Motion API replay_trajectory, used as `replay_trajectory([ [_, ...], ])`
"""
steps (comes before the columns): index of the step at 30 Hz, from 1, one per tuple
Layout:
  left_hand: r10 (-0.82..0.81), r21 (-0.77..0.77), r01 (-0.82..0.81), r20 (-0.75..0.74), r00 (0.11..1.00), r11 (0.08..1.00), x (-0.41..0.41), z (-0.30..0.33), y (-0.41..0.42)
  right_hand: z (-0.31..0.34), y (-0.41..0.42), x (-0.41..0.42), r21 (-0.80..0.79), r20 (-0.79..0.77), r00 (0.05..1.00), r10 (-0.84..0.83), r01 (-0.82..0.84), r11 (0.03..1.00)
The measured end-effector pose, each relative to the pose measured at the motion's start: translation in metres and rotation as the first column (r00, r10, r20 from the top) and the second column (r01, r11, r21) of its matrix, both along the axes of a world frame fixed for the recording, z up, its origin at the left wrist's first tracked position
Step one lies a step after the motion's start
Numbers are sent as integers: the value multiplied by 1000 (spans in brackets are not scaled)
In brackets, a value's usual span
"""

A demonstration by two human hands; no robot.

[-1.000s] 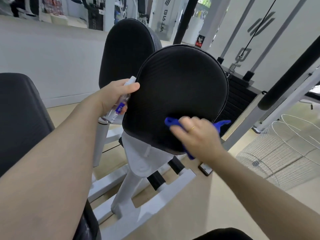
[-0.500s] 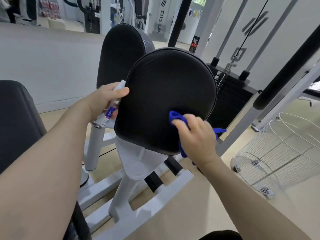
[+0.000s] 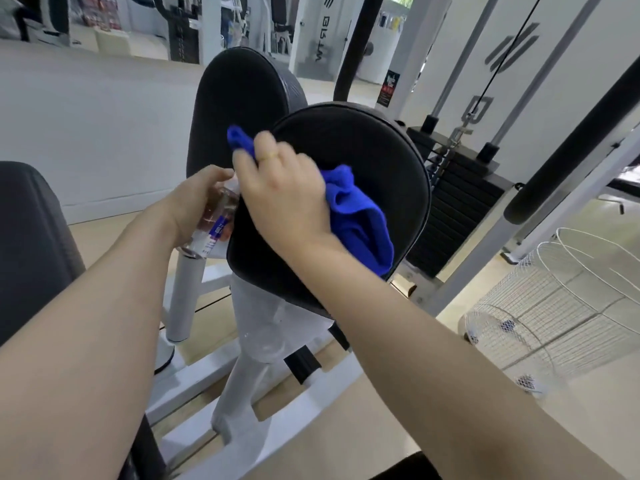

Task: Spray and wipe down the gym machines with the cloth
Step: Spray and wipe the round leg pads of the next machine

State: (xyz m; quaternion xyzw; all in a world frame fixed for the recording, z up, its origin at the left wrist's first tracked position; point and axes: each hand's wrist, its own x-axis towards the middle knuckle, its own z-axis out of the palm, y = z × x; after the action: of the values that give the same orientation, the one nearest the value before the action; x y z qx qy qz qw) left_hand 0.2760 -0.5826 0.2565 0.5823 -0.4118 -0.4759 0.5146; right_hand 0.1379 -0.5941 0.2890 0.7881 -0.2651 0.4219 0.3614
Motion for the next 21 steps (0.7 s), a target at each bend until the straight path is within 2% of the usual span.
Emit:
replay_trajectory([
  [4, -66, -24, 65, -27, 997, 998, -6, 2, -4, -62, 9, -30, 4, -241, 969, 61, -62, 998],
  [7, -131, 26, 130, 57, 990, 991, -11, 3, -1, -100, 17, -53, 99, -439, 894, 88, -50, 994],
  [11, -89, 35, 85, 125, 988, 996, -7, 2, 3, -149, 19, -103, 282, -587, 804, 94, 94, 955],
  [13, -64, 28, 61, 138, 988, 998, -3, 0, 2, -143, 20, -134, 245, -608, 790, 78, 93, 965],
  [15, -41, 32, 37, 139, 989, 999, -1, -1, 1, -103, 16, -151, 131, -552, 831, 70, 4, 991],
  [17, -34, 42, 28, 138, 990, 999, -2, 0, 1, -43, 11, -143, 44, -353, 935, 11, 5, 999],
  [19, -25, 58, 17, 135, 991, 998, -6, 1, -1, 9, 5, -130, 89, -80, 996, -31, 38, 995],
  [21, -22, 85, 9, 153, 988, 996, -6, 1, -2, 24, 1, -127, 175, 47, 997, -64, 55, 983],
])
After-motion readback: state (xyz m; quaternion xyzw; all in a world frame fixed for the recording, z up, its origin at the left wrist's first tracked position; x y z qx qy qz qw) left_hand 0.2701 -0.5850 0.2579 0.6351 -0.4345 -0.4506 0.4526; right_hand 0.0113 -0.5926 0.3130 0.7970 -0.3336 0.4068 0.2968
